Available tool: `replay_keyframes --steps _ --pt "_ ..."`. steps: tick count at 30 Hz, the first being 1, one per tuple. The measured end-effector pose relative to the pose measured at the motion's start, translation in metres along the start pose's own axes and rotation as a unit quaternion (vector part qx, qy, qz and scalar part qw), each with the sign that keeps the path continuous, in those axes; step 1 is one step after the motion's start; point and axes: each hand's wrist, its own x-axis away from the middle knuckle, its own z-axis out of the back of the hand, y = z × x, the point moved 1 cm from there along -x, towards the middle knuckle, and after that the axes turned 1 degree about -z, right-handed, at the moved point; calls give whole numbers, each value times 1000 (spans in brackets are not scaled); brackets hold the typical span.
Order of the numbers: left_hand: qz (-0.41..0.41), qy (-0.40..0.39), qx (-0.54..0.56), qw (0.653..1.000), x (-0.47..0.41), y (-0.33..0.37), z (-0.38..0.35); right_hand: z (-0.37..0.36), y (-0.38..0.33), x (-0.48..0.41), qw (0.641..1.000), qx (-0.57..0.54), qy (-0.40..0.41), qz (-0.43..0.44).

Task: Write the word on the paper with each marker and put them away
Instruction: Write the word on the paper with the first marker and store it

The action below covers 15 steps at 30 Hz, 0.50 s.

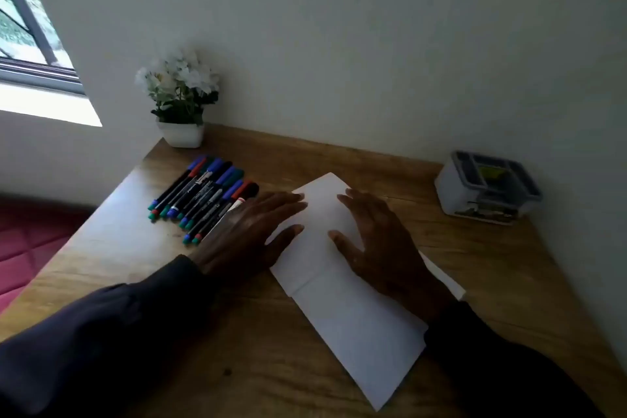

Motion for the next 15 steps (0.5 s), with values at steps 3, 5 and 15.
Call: replay_keyframes --steps 3,5,15 --pt "7 -76 -5 997 10 -2 -3 -12 0 9 999 -1 -36 3" --pt "23 -108 -10 994 12 -1 -5 -13 0 10 998 -9 -55 11" --pt "34 -131 14 991 25 12 -4 -10 7 25 998 -18 -57 28"
